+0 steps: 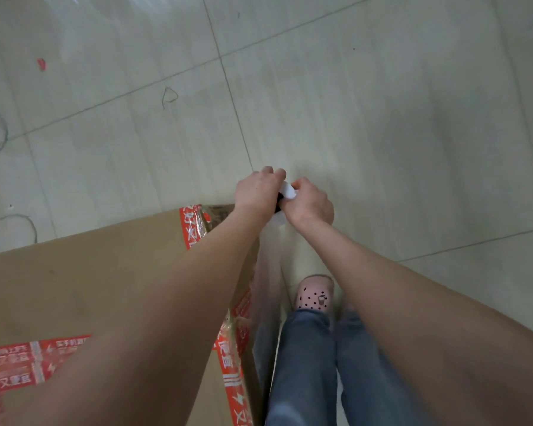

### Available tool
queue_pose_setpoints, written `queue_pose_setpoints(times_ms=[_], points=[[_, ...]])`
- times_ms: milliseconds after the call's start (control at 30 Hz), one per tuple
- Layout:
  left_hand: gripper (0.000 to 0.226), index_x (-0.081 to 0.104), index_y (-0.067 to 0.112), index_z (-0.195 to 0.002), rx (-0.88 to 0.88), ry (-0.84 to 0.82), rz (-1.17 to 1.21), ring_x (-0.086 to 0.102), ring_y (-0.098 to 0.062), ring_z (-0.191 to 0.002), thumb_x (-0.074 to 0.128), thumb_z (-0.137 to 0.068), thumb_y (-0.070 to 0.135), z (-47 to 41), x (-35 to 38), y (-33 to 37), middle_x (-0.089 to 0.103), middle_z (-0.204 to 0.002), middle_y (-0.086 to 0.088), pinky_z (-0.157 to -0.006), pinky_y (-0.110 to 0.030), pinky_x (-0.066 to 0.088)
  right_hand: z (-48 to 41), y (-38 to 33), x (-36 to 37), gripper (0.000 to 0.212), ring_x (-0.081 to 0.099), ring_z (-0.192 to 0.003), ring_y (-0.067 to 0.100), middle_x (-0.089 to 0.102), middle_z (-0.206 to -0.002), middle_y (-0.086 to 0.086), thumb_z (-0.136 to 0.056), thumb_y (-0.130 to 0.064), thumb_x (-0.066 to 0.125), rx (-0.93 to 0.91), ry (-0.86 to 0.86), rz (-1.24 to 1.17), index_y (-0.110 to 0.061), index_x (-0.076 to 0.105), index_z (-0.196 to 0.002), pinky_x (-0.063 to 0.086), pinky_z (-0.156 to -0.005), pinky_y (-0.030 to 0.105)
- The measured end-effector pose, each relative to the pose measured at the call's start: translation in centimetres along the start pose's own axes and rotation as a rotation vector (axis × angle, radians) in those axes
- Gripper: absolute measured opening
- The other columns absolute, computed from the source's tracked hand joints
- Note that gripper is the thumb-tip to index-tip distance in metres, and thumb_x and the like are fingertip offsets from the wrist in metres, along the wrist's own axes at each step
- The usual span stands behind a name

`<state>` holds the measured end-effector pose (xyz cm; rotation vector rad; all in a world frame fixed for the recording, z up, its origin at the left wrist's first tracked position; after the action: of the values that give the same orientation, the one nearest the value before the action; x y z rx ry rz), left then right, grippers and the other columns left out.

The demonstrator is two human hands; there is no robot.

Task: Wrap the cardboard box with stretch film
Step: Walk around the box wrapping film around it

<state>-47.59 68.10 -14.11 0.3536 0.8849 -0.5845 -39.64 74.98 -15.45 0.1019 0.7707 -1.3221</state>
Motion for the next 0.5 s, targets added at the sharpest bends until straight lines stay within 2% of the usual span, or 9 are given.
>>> queue_pose_setpoints(times_ms=[133, 233, 367, 500], points=[[0.023, 0.053, 0.012, -0.108, -0.037, 0.009, 0.009, 0.059, -0.029, -0.093, 0.057, -0.085, 0.013, -0.7, -0.4, -0.9, 0.054, -0.105, -0.008, -0.062, -0.034, 0.039, -0.5, -1.2, -0.4, 0.024, 0.062, -0.094, 0.027, 0.066, -0.101, 0.003, -0.084, -0.031, 0.06, -0.061, 0.003, 0.125, -0.028, 0.056, -0.108, 0.041, -0.069, 0.028], [0.022, 0.053, 0.01, -0.107, -0.107, 0.0, 0.126, 0.059, -0.031, -0.092, 0.055, -0.085, 0.014, -1.0, -0.3, -1.9, 0.054, -0.105, -0.01, -0.063, -0.035, 0.039, -0.8, -2.4, -0.9, 0.024, 0.062, -0.092, 0.028, 0.066, -0.101, 0.004, -0.085, -0.029, 0.059, -0.126, 0.028, 0.208, -0.029, 0.057, -0.109, 0.039, -0.067, 0.028], [0.021, 0.054, 0.008, -0.103, -0.327, 0.059, 0.395, 0.058, -0.031, -0.09, 0.055, -0.084, 0.018, -1.4, -0.3, -4.3, 0.057, -0.1, -0.01, -0.064, -0.032, 0.037, -2.4, -5.3, -2.0, 0.034, 0.061, -0.1, 0.027, 0.066, -0.107, 0.002, -0.084, -0.019, 0.055, -0.265, 0.082, 0.3, -0.032, 0.058, -0.116, 0.041, -0.069, 0.029], [0.017, 0.052, 0.011, -0.092, -0.512, 0.091, 0.58, 0.056, -0.029, -0.086, 0.057, -0.082, 0.023, -1.9, -0.6, -6.2, 0.062, -0.096, -0.009, -0.065, -0.03, 0.036, -4.0, -7.6, -2.6, 0.038, 0.055, -0.109, 0.024, 0.058, -0.118, -0.001, -0.087, -0.014, 0.052, -0.293, 0.084, 0.271, -0.031, 0.053, -0.121, 0.039, -0.072, 0.03]])
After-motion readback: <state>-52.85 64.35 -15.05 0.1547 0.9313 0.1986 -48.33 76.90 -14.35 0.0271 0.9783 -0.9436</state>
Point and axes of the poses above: each hand's wrist, its own z-axis away from the middle knuckle, its own x-axis out of the palm, y = z × x, the point moved 8 cm from there along -z, towards the middle knuckle
